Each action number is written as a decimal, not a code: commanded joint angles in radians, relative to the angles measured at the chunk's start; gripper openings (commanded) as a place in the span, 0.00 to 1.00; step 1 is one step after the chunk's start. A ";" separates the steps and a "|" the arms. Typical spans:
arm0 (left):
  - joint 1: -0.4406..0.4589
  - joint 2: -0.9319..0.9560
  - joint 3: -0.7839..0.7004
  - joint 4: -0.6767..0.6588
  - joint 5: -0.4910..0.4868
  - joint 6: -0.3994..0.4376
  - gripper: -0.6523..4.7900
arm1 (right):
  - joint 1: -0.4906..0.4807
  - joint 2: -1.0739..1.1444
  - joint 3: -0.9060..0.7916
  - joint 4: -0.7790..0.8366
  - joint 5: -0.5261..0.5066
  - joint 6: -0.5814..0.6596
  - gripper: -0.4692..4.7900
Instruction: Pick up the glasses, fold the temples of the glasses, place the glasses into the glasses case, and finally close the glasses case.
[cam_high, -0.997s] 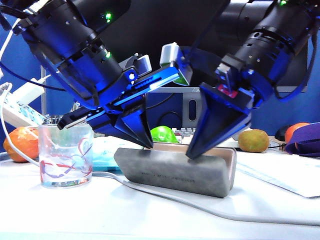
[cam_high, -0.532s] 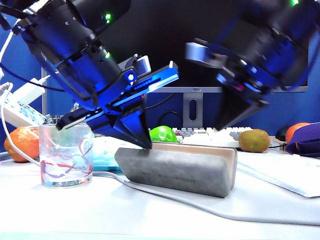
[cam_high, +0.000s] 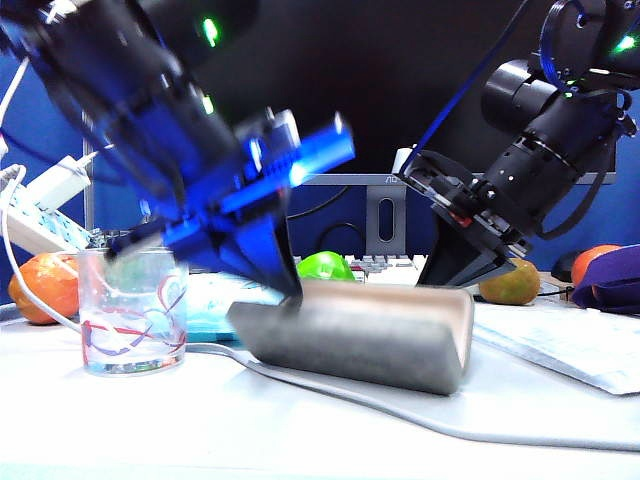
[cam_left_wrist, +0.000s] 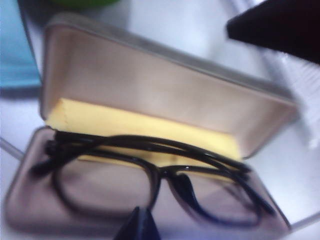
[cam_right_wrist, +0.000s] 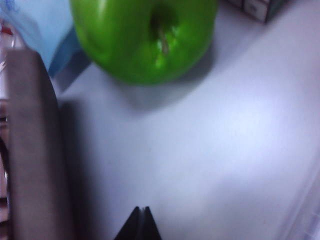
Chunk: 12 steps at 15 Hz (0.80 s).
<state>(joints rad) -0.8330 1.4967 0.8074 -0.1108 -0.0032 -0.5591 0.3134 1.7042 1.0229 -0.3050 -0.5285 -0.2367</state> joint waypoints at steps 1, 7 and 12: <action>-0.001 -0.076 0.003 0.013 0.000 -0.003 0.11 | 0.001 0.005 0.007 -0.005 -0.078 0.002 0.08; -0.002 -0.063 0.002 -0.074 0.012 -0.003 0.11 | 0.003 0.024 0.007 -0.005 -0.143 0.002 0.08; -0.003 -0.013 0.001 -0.098 0.075 -0.013 0.11 | 0.003 0.042 0.008 0.019 -0.155 0.002 0.08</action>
<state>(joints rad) -0.8333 1.4719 0.8078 -0.2131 0.0601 -0.5652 0.3149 1.7493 1.0275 -0.3035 -0.6624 -0.2359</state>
